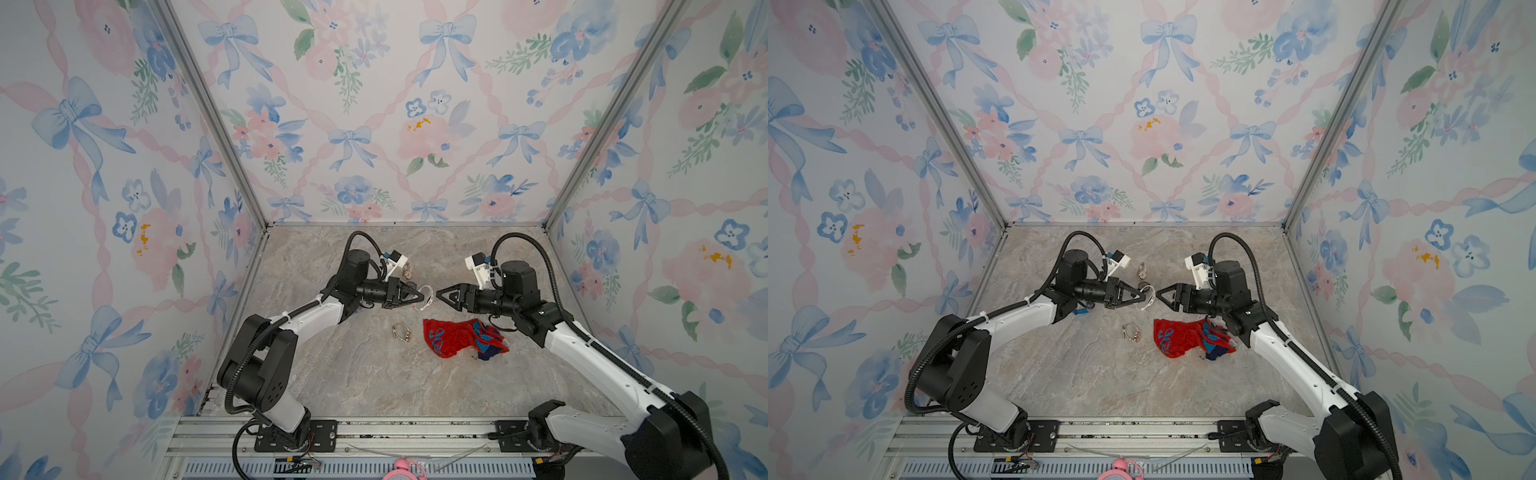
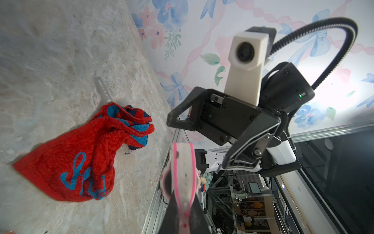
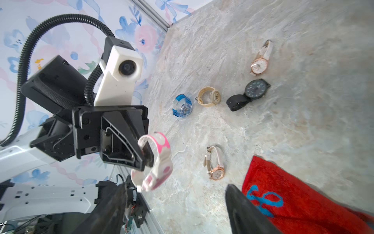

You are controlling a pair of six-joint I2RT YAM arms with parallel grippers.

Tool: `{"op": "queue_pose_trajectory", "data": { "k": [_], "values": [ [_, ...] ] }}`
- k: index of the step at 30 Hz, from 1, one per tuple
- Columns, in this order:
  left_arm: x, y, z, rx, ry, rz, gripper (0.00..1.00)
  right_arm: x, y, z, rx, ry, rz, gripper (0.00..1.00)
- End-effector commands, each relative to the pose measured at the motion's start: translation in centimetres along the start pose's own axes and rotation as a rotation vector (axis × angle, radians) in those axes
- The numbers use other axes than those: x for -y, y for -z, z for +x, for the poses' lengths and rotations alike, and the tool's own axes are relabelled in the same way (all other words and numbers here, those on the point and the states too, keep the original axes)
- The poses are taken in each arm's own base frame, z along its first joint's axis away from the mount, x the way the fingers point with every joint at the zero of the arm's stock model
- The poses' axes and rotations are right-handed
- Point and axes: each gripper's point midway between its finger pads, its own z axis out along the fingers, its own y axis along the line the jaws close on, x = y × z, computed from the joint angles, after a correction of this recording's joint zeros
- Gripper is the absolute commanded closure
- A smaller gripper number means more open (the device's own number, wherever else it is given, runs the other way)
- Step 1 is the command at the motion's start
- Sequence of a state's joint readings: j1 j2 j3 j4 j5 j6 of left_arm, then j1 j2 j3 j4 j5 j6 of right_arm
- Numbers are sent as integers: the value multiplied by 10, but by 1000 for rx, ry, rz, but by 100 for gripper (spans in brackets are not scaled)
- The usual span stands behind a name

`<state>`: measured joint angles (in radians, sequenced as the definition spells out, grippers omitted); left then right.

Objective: Wipe the watch dial
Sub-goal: Adjust the watch.

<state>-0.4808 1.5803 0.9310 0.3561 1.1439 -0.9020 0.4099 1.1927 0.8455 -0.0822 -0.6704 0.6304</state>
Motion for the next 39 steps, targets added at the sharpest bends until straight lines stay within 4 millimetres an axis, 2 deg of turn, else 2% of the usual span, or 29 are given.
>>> {"op": "queue_pose_trajectory", "data": {
  "k": [1,4,8,11,15,19,27,39],
  "values": [
    [20,-1,14,-53,-63,62,100,-48,4,-10,-37,3,-227,24],
    [24,0,15,-57,-77,70,100,-48,2,-8,-60,0,-242,31],
    [27,-1,17,-67,-80,79,100,-51,1,-7,-65,-6,-272,51],
    [25,-1,17,-71,-75,76,100,-55,1,-5,-77,-3,-295,61],
    [25,-5,19,-86,-78,84,100,-57,1,-2,-96,-10,-314,67],
    [26,-6,20,-92,-80,87,100,-59,0,1,-116,-21,-337,68],
    [25,-6,21,-101,-81,73,100,-44,-6,10,-154,-49,-292,71],
    [18,-9,22,-109,-64,57,100,-37,-10,11,-143,-66,-276,89]
  ]
}}
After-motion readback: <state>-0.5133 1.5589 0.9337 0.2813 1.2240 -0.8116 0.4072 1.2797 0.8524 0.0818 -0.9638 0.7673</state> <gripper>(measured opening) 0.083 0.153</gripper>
